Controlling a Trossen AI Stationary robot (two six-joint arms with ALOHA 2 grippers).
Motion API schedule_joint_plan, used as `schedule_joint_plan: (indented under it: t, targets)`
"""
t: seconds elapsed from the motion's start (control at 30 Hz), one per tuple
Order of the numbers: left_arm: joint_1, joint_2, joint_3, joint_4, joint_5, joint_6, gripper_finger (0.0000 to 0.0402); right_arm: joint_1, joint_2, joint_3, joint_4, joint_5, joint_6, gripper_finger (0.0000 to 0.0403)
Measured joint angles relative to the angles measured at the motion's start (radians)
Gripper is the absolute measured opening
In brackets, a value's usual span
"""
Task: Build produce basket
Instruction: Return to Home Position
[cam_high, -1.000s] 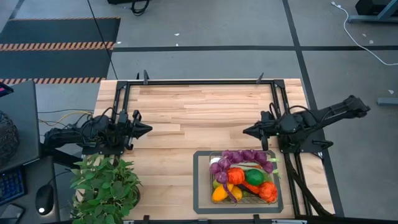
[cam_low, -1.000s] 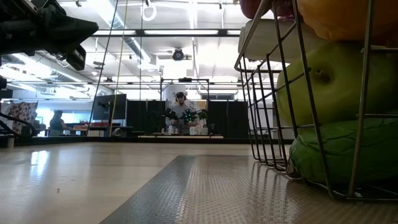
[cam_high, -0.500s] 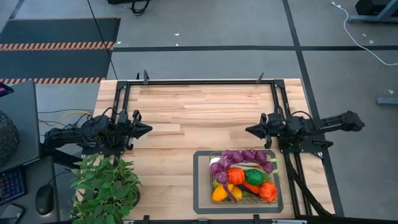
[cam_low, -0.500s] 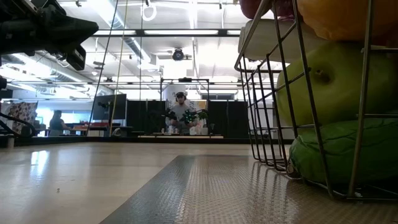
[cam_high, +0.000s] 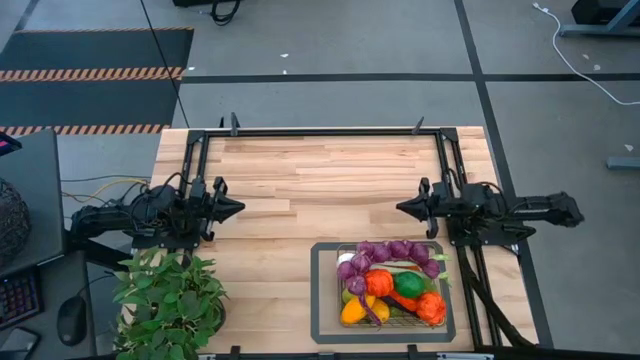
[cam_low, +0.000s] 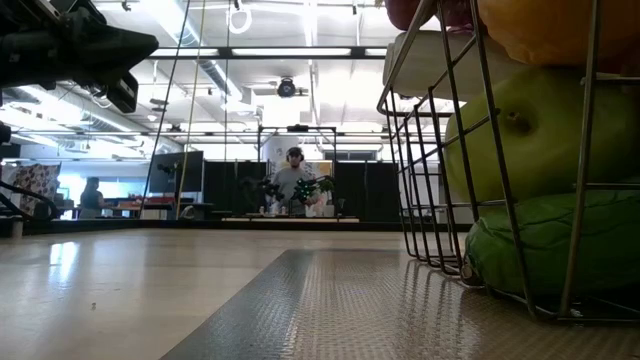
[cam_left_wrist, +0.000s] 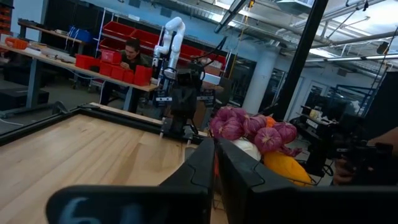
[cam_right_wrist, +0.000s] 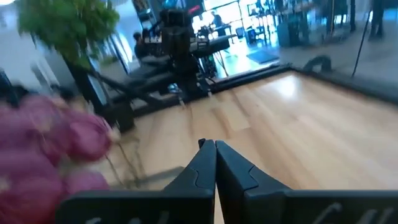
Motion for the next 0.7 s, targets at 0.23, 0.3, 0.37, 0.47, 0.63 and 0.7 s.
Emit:
schedule_joint_plan:
  t: [0.23,0.3,0.37,0.47,0.63,0.7]
  targets:
    - [0.0,0.0,0.0,0.0,0.0,0.0,0.003,-0.024,0.043,0.0,-0.003,-0.02,-0.327,0.001]
    - [0.0,0.0,0.0,0.0,0.0,0.0,0.0027,-0.024,0.049,0.0,-0.003,-0.02,-0.34,0.0011]
    - [0.0,0.0,0.0,0.0,0.0,0.0,0.0024,-0.023,0.049,0.0,-0.003,-0.023,-0.331,0.0011]
    - [0.0,0.0,0.0,0.0,0.0,0.0,0.0021,-0.022,0.049,0.0,0.006,-0.061,-0.327,0.0011]
    - [0.0,0.0,0.0,0.0,0.0,0.0,0.0027,-0.022,0.049,0.0,0.001,-0.082,-0.297,0.0012]
    - [0.0,0.0,0.0,0.0,0.0,0.0,0.0031,-0.022,0.049,0.0,0.002,-0.069,-0.294,0.0013]
